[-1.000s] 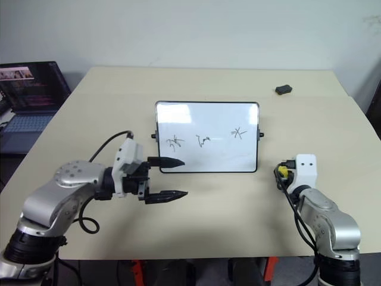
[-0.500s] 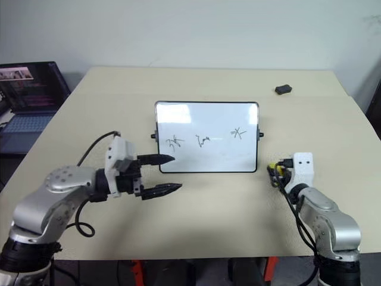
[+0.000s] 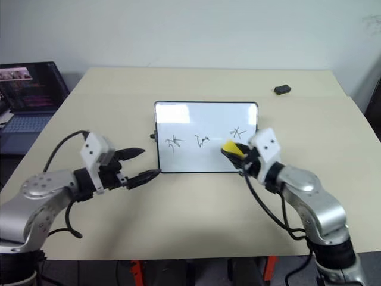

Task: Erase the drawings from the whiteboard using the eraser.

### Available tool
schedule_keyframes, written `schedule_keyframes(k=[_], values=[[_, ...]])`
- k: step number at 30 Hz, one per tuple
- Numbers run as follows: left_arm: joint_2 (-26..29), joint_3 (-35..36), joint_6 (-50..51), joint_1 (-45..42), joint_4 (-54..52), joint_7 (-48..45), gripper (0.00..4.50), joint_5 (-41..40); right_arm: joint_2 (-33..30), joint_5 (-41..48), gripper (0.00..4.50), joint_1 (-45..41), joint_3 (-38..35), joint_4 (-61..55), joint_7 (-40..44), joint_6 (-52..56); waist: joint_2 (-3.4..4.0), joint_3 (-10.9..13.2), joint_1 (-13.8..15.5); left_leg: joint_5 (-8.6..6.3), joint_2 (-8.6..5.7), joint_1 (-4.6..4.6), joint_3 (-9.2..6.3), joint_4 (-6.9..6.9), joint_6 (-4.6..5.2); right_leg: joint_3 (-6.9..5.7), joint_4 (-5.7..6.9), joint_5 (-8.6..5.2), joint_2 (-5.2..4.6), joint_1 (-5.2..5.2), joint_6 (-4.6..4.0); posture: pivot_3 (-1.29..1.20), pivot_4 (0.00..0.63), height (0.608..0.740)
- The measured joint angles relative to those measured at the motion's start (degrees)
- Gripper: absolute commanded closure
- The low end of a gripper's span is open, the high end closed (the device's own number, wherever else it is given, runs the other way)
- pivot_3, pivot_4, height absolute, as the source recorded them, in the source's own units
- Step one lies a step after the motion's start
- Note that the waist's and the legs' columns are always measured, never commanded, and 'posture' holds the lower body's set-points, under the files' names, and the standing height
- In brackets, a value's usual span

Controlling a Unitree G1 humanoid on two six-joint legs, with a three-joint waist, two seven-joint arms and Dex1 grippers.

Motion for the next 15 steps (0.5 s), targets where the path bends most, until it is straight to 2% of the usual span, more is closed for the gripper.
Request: schedule_keyframes(k=[5,10,15], values=[[0.5,1.1,1.7,0.2,1.4,2.7,0.00,1.8,5.7,-6.6,3.40,-7.6,8.4,7.7,0.6,-6.0,-0.08,0.0,0.2,0.00,0.00,-0.01,-0.02,0.02,0.00,-0.03,0.01,0.01,-0.03,-0.01,-0.01,0.00,0.150,0.740],[0.9,1.8,3.3,-0.4,3.4,4.5,0.00,3.6,13.5,-17.4,3.40,-19.3,18.4,22.7,0.7,-14.0,-0.11,0.1,0.1,0.00,0.00,0.00,-0.01,0.01,-0.01,-0.04,0.05,0.02,-0.04,-0.07,-0.03,0.00,0.150,0.740],[1.4,1.7,3.7,-0.4,4.5,4.2,0.00,4.7,19.7,-23.1,3.40,-27.1,20.8,37.2,0.3,-18.9,-0.14,0.1,0.2,-0.01,-0.02,-0.16,-0.02,0.02,-0.06,-0.09,0.02,0.02,-0.12,-0.20,-0.05,0.00,0.150,0.740]])
